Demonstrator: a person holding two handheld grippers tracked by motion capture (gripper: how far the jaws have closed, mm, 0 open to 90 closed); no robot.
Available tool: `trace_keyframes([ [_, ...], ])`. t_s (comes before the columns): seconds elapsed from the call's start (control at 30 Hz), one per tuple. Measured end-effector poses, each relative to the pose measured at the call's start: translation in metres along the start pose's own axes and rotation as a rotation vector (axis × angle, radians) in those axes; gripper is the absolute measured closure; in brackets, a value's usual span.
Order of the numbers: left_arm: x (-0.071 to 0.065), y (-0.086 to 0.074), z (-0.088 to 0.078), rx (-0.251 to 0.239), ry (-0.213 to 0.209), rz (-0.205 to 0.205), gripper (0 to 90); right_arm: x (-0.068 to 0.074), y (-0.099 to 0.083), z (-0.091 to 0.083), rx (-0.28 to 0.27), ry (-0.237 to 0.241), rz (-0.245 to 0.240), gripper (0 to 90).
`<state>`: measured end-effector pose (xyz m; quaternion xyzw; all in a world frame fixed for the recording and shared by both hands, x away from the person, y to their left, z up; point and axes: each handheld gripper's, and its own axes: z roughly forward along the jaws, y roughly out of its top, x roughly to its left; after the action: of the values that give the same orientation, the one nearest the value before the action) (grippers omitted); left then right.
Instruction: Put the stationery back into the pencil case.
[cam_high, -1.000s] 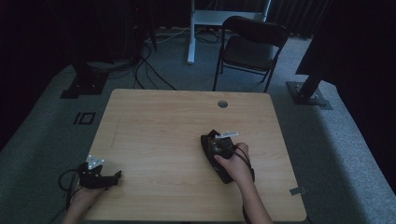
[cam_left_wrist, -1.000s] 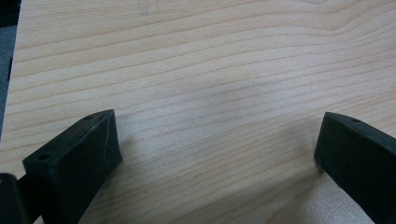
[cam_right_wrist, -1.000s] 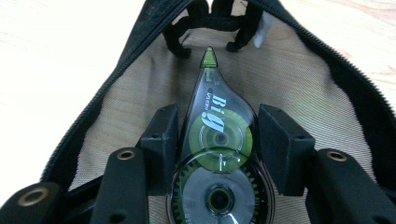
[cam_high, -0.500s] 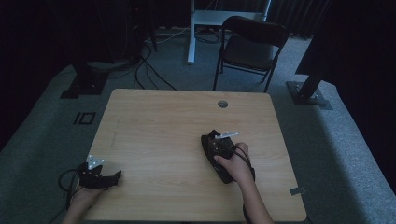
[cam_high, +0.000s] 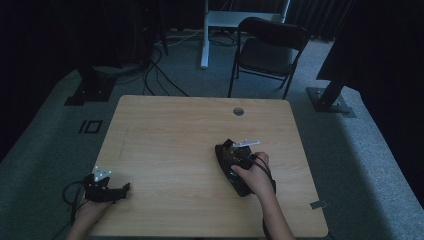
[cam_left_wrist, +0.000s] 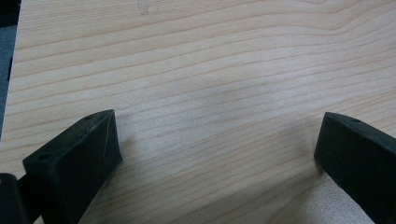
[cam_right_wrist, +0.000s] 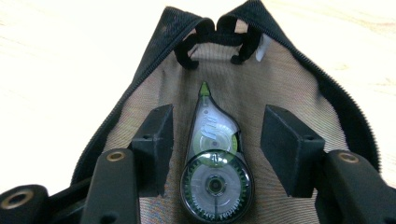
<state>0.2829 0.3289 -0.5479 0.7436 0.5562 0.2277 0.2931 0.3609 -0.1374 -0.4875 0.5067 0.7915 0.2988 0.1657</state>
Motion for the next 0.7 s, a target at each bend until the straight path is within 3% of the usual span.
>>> trace_keyframes([
  [0.4,0.0,0.0,0.0,0.0,0.0,0.0,0.4,0.0,0.004,-0.021,-0.065,0.006,-0.014,41.6],
  [0.7,0.0,0.0,0.0,0.0,0.0,0.0,0.4,-0.006,0.001,-0.037,-0.104,0.037,-0.036,40.3],
])
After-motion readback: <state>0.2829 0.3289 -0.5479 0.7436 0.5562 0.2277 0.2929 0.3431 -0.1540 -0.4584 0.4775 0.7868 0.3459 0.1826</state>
